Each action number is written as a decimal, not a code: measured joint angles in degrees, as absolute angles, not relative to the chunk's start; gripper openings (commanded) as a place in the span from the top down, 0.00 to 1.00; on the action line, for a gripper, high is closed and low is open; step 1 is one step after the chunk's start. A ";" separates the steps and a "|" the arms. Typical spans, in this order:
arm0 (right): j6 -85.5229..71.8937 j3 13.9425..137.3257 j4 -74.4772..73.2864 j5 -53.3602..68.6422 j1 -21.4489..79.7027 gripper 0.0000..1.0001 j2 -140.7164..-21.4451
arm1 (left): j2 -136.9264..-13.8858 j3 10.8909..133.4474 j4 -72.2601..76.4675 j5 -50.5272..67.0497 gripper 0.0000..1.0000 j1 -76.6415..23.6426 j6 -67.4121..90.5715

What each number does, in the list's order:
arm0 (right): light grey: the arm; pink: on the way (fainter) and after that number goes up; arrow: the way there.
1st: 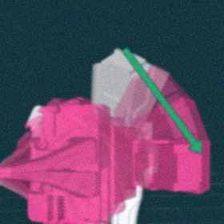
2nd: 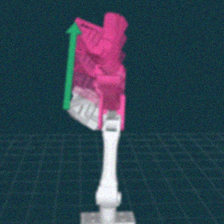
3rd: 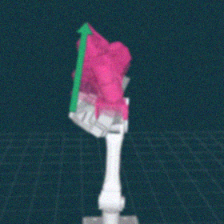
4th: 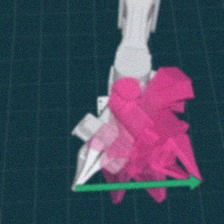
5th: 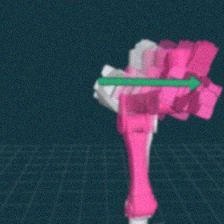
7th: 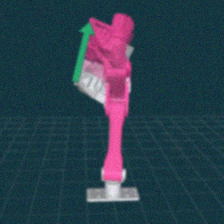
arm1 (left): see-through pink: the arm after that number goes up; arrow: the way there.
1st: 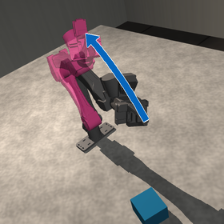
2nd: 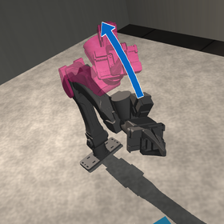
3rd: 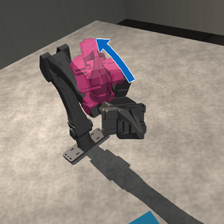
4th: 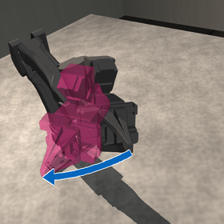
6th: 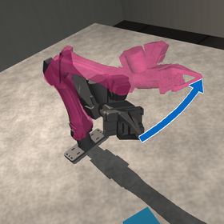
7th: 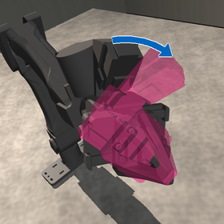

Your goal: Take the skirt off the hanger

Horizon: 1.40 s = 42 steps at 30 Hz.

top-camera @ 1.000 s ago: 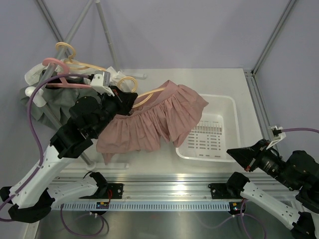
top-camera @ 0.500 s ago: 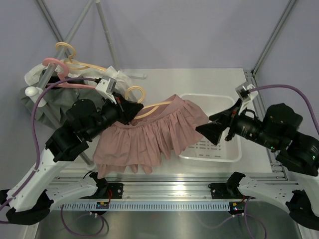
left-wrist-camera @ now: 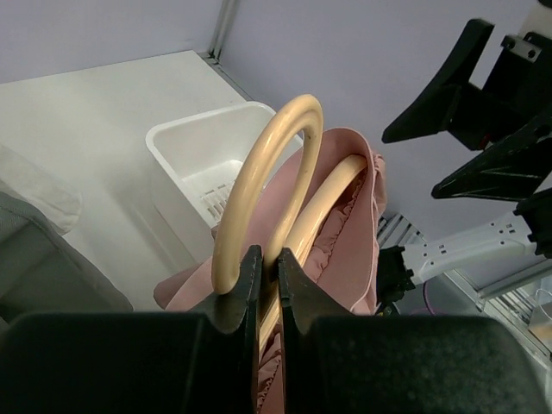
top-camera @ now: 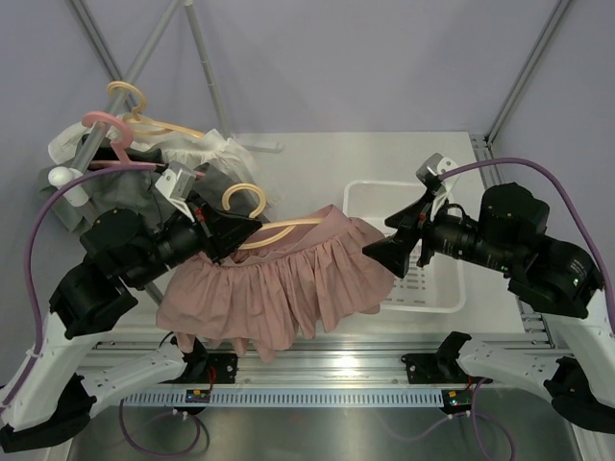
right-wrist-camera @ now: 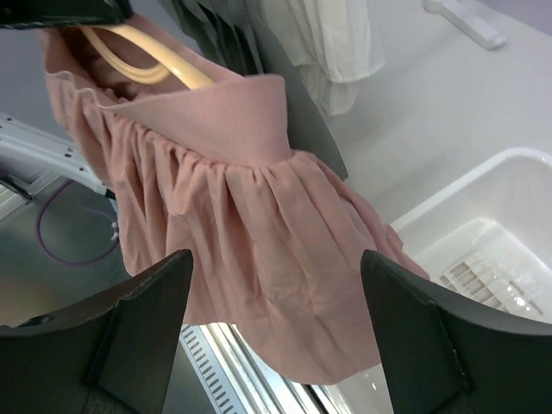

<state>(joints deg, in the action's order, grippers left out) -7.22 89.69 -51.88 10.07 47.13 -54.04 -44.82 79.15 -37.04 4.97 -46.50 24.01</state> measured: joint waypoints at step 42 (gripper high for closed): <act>2.74 97.21 -49.21 25.17 47.07 1.00 -67.90 | -42.41 73.71 -34.52 11.40 1.00 -46.50 25.52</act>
